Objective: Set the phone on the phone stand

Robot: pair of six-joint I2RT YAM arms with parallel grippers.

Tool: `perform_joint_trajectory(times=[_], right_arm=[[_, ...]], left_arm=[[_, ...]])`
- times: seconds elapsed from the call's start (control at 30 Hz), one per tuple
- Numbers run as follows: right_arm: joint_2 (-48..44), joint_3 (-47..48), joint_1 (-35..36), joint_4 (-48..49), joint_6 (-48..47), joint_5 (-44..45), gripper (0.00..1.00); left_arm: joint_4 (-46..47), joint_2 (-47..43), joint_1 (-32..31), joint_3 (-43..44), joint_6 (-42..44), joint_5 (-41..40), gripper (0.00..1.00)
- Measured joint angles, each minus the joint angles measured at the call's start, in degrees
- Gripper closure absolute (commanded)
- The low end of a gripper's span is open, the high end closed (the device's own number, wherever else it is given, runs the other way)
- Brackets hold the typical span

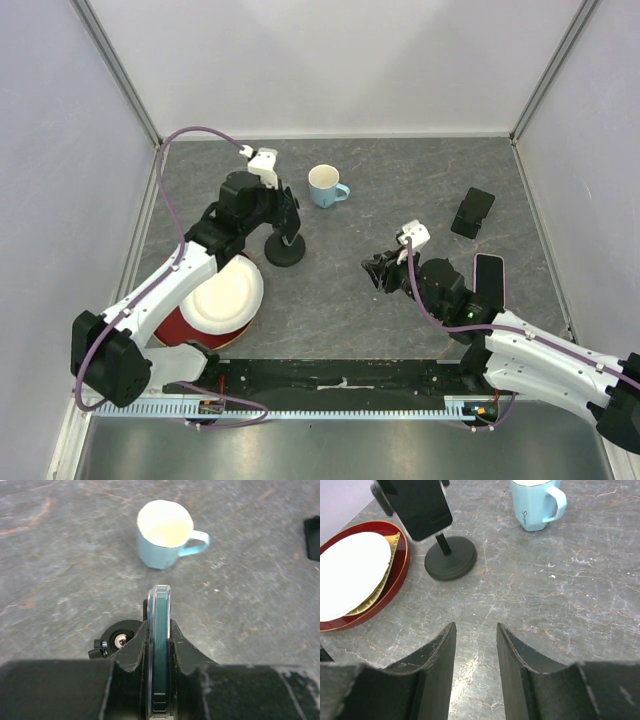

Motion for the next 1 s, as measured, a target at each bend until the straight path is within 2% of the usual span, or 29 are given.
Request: perform_joint_trajectory(times=[0.2, 0.43, 0.6, 0.8, 1.0], right_arm=[[-0.6, -1.4, 0.0, 0.5, 0.3, -2.1, 0.55], [-1.1, -2.4, 0.0, 1.2, 0.1, -4.7, 0.55], [-2.6, -2.9, 0.0, 1.3, 0.0, -6.4, 0.55], [-3.8, -3.4, 0.0, 1.3, 0.0, -8.7, 0.55], [-4.4, -3.4, 0.0, 0.8, -0.2, -9.7, 0.55]], left_arm=[[-1.1, 0.0, 8.7, 0.6, 0.0, -0.3, 0.98], [-1.0, 1.7, 14.9, 2.1, 1.8, 0.9, 0.98], [0.6, 6.1, 19.5, 5.0, 8.3, 10.4, 0.98], [2.8, 9.0, 24.8, 5.6, 17.7, 27.2, 0.98], [2.8, 10.0, 28.0, 5.6, 24.3, 37.6, 0.98]])
